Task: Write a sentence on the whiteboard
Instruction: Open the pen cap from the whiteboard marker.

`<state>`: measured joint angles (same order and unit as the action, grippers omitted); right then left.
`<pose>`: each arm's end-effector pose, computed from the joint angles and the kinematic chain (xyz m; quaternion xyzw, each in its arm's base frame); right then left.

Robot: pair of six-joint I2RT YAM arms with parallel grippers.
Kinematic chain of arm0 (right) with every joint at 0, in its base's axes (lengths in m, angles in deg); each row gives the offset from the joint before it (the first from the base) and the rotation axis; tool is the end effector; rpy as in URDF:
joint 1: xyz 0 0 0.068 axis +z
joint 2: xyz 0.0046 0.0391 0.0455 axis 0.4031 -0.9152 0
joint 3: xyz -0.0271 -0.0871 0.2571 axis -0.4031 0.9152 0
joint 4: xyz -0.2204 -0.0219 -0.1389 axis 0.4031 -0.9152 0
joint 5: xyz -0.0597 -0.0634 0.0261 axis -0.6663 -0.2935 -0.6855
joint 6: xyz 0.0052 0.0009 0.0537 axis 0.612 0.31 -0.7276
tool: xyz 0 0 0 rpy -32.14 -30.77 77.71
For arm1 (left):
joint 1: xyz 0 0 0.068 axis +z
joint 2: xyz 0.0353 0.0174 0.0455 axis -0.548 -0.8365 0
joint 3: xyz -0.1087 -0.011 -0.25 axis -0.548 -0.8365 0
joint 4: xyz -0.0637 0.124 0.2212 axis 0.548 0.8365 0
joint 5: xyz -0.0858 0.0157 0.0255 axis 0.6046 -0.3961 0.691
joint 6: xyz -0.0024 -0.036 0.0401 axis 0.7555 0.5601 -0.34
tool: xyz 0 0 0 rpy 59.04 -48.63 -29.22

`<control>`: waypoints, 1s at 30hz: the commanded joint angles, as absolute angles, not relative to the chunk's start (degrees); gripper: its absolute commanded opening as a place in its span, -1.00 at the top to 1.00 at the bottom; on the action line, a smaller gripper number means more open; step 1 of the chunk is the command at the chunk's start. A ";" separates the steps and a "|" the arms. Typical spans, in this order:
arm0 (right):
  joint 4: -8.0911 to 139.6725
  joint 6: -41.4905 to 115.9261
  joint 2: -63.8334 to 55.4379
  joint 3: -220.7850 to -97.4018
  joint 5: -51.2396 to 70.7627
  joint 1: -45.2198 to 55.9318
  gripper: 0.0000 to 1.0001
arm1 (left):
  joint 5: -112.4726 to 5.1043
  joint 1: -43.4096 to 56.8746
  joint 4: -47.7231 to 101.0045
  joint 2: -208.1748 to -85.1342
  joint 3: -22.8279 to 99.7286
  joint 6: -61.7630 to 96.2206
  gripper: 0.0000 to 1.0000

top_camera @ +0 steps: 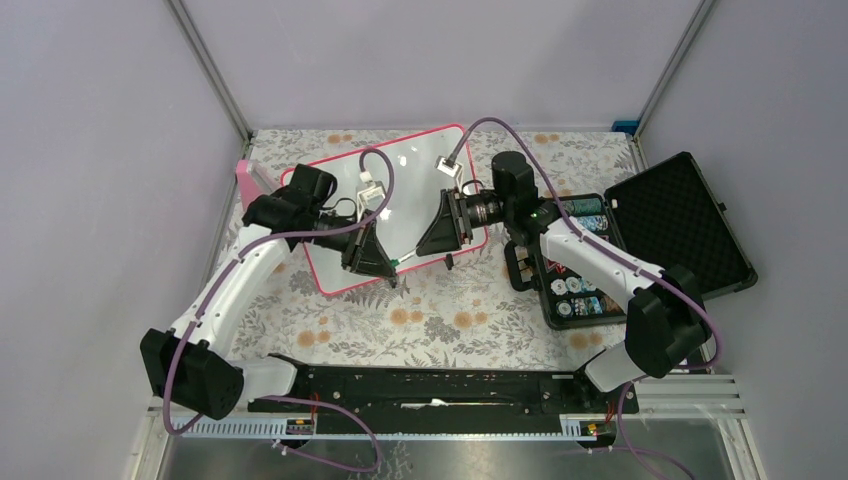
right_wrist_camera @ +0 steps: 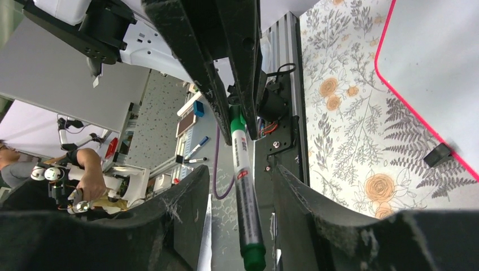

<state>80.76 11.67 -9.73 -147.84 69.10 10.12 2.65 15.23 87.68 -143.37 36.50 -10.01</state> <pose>0.2647 0.2173 0.3278 -0.3709 0.6238 0.6478 0.2316 0.2081 -0.1014 0.3387 0.3655 0.7441 -0.5213 0.2022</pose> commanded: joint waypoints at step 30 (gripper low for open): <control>72.37 16.20 -9.79 -151.69 66.46 15.98 1.00 | -2.05 12.67 86.69 -142.82 37.32 -10.92 1.00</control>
<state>72.47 15.80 -9.75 -149.19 65.71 14.10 -0.47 12.57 89.34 -143.37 36.54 -10.71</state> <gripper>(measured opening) 0.131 0.157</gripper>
